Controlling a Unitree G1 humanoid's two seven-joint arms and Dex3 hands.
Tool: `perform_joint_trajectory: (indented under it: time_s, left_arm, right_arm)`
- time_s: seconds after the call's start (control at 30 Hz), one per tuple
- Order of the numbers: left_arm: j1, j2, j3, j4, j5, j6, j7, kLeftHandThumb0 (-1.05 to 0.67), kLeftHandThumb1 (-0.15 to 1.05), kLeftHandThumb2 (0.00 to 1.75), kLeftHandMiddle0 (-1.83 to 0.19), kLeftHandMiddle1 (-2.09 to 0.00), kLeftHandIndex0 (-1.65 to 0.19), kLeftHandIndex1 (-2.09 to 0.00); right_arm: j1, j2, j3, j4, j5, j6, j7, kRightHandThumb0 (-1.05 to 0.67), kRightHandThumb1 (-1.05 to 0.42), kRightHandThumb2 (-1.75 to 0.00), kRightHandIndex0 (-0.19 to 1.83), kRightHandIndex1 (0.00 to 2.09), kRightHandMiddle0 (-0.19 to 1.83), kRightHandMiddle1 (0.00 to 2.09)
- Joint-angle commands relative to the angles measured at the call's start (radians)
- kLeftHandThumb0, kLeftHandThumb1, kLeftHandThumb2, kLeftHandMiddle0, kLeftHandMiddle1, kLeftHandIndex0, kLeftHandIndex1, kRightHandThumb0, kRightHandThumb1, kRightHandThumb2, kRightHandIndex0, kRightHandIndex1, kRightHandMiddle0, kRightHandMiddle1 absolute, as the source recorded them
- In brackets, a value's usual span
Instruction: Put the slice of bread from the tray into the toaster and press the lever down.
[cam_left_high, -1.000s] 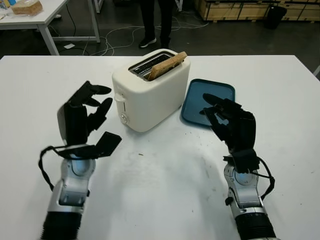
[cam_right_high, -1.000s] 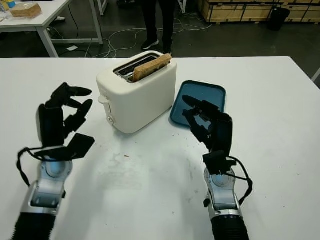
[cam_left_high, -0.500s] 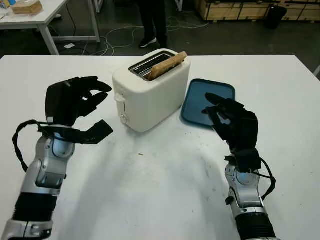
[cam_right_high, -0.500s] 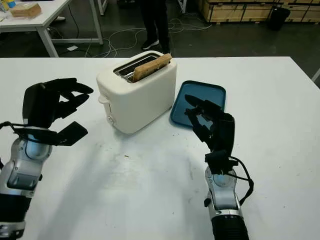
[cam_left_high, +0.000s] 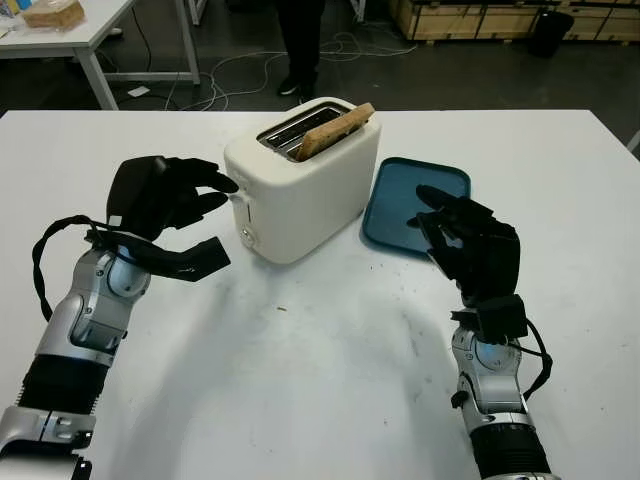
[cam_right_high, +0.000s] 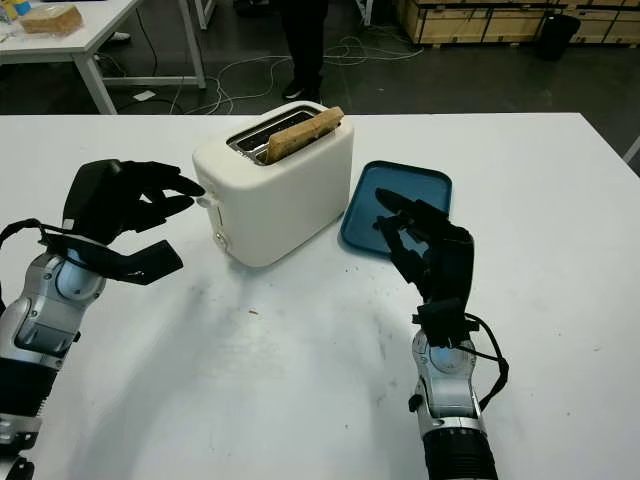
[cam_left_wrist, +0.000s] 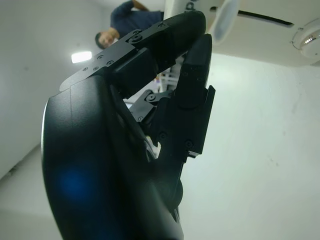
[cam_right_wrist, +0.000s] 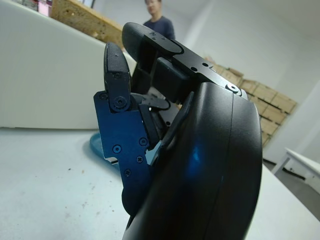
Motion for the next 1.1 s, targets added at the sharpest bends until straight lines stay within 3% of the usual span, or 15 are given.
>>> perform_joint_trajectory:
  time_s: [0.0, 0.53, 0.93, 1.07]
  left_arm:
    - [-0.02, 0.01, -0.013, 0.016, 0.007, -0.01, -0.002, -0.31, 0.9, 0.02, -0.97, -1.03, -1.18, -0.22]
    - [-0.04, 0.015, -0.039, 0.031, 0.011, 0.007, -0.034, -0.31, 0.9, 0.02, -0.85, -1.33, -1.16, -0.16]
    - [-0.032, 0.027, -0.051, -0.004, 0.031, 0.036, -0.063, -0.33, 0.92, 0.04, -0.86, -1.31, -1.18, -0.16]
    - [-0.025, 0.015, -0.073, -0.013, 0.037, 0.068, -0.096, -0.31, 0.92, 0.1, -0.89, -1.16, -1.18, -0.13]
  right_arm:
    - [-0.012, 0.003, -0.003, 0.009, 0.0, -0.025, 0.001, -0.36, -0.92, -0.21, 0.68, 1.14, 1.06, 0.03]
    - [0.002, 0.009, -0.005, -0.008, -0.002, -0.029, -0.009, -0.35, -0.92, -0.21, 0.67, 1.12, 1.07, 0.03]
    - [0.005, 0.01, -0.006, -0.013, -0.01, -0.032, -0.018, -0.36, -0.92, -0.21, 0.68, 1.11, 1.07, 0.03]
    - [0.003, 0.011, -0.007, -0.005, 0.002, -0.044, -0.012, -0.35, -0.92, -0.21, 0.68, 1.12, 1.07, 0.03]
